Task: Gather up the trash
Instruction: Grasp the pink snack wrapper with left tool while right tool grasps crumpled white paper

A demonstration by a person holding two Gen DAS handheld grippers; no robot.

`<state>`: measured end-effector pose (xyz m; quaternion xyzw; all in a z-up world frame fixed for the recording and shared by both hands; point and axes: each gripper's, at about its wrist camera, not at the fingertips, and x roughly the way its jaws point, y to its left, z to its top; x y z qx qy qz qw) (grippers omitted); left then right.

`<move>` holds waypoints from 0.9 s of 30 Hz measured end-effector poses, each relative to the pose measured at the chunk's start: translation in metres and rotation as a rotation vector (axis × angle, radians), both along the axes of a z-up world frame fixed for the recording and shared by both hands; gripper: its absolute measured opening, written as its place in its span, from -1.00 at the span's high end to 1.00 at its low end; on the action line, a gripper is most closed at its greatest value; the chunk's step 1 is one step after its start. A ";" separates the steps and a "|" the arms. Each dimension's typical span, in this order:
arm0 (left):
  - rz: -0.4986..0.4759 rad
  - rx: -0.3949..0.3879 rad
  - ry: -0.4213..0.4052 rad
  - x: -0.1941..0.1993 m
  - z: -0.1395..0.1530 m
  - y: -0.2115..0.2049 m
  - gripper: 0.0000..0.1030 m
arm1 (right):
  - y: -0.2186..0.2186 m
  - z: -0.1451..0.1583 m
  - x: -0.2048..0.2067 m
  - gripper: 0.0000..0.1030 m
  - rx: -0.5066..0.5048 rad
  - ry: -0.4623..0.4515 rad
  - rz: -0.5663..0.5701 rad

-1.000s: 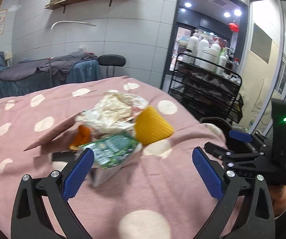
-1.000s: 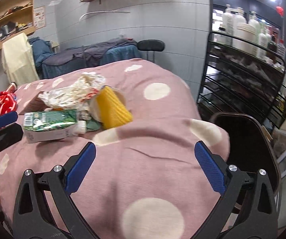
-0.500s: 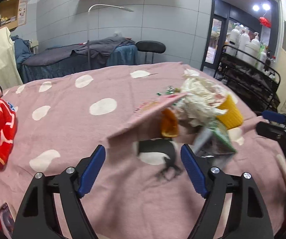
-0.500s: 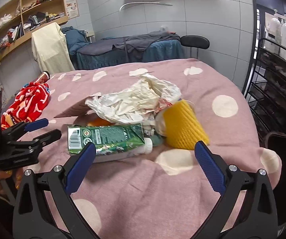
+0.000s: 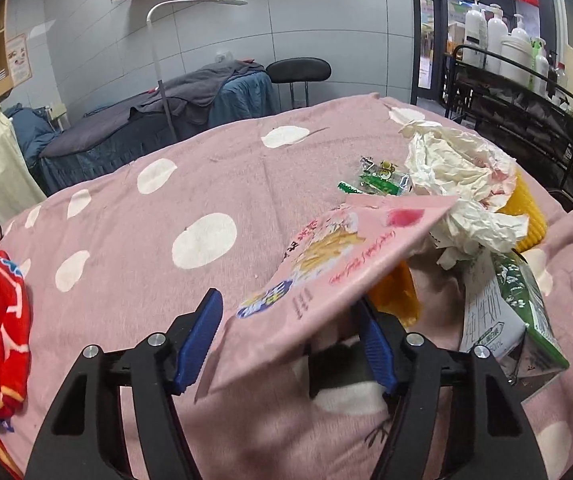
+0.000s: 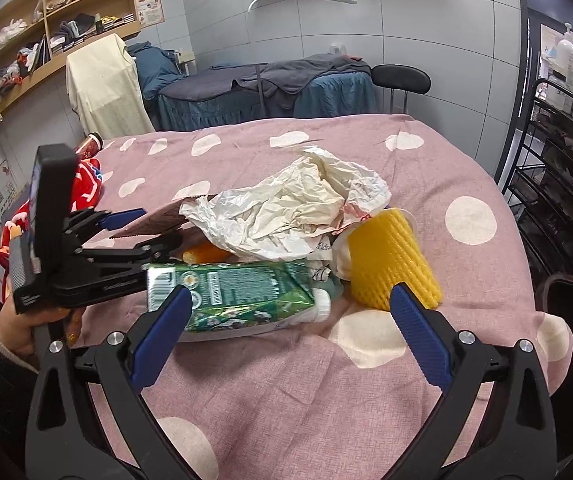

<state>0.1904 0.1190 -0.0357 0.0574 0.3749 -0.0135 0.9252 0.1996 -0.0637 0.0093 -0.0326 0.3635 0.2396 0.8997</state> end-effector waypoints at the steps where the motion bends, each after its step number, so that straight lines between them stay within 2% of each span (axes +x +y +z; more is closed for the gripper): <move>1: -0.004 -0.007 0.004 0.002 0.000 -0.001 -0.19 | 0.002 0.000 0.000 -0.90 -0.004 -0.003 0.003; 4: -0.010 -0.013 0.022 0.007 -0.003 -0.007 0.08 | 0.004 -0.001 0.001 -0.90 -0.014 -0.007 0.004; 8: 0.003 -0.027 0.041 0.009 -0.008 -0.009 0.60 | 0.006 0.000 0.005 -0.90 -0.015 -0.008 0.000; 11: 0.028 -0.049 0.030 0.008 -0.009 -0.003 0.77 | 0.006 0.000 0.009 -0.90 -0.014 -0.009 -0.004; 15: 0.073 -0.129 0.002 0.000 -0.002 0.011 0.85 | 0.006 -0.001 0.010 -0.90 -0.016 -0.009 -0.010; 24: 0.146 -0.208 -0.082 -0.027 0.016 0.025 0.92 | 0.017 0.006 0.020 -0.90 -0.025 -0.031 0.004; 27: 0.172 -0.210 -0.113 -0.036 0.020 0.026 0.92 | 0.031 0.011 0.020 -0.90 -0.036 -0.049 0.034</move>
